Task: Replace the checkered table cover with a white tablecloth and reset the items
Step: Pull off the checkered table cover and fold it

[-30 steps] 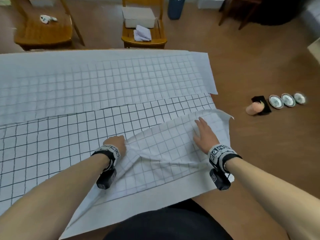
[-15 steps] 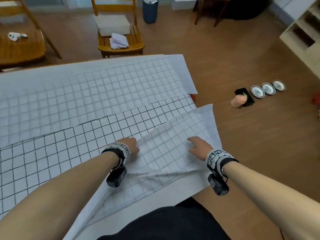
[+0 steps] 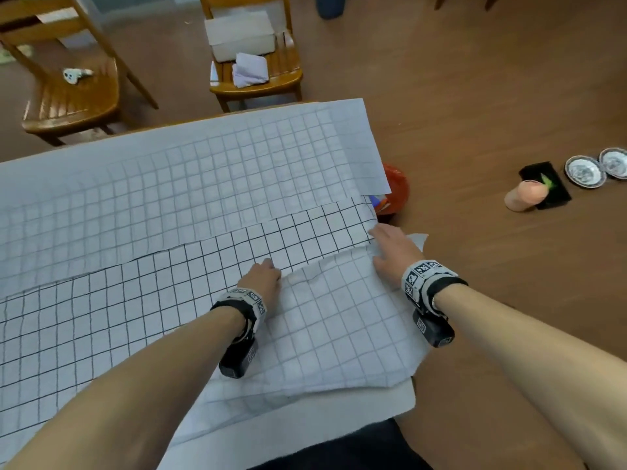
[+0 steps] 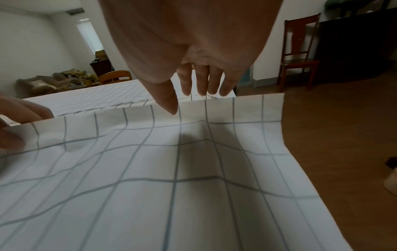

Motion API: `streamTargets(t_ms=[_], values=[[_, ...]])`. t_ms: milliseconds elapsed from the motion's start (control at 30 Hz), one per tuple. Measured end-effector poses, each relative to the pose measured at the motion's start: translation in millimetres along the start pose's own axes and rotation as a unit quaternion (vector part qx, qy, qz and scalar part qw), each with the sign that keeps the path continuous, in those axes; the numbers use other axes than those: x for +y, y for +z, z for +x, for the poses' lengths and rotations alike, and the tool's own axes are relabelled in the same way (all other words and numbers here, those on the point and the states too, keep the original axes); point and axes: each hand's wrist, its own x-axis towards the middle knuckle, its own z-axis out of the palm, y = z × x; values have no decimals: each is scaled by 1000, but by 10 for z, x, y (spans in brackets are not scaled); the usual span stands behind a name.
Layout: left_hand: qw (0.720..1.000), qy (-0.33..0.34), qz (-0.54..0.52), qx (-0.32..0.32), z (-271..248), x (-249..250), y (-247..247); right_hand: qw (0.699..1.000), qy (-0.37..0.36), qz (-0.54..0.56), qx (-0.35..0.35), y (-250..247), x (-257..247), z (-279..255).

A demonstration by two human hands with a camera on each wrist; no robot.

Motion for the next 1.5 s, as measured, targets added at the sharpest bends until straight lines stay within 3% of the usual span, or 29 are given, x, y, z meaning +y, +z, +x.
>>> streamTargets(t_ms=[167,233,400,500,733,900,1200,1500], values=[[999,-9,41,-13,164,12,-98,992,-60,-115,-5,-16,66,407],[999,-26,28,-10,237,16,-145,990,-43,-131,-10,-68,84,517],[997,-78,11,-19,377,69,-245,991,-10,-120,51,-104,63,745],[996,-89,-8,-25,412,45,-257,992,2,-121,34,-97,11,814],[992,-103,-73,-7,319,46,-229,995,34,-84,32,-77,30,652],[988,-97,-118,34,43,14,-207,993,29,-86,70,-60,-161,387],[979,-54,-170,99,-944,-788,74,994,-16,-63,89,221,-1310,-194],[974,-56,-177,130,-2048,-1952,727,983,-125,-123,48,1026,-2843,-820]])
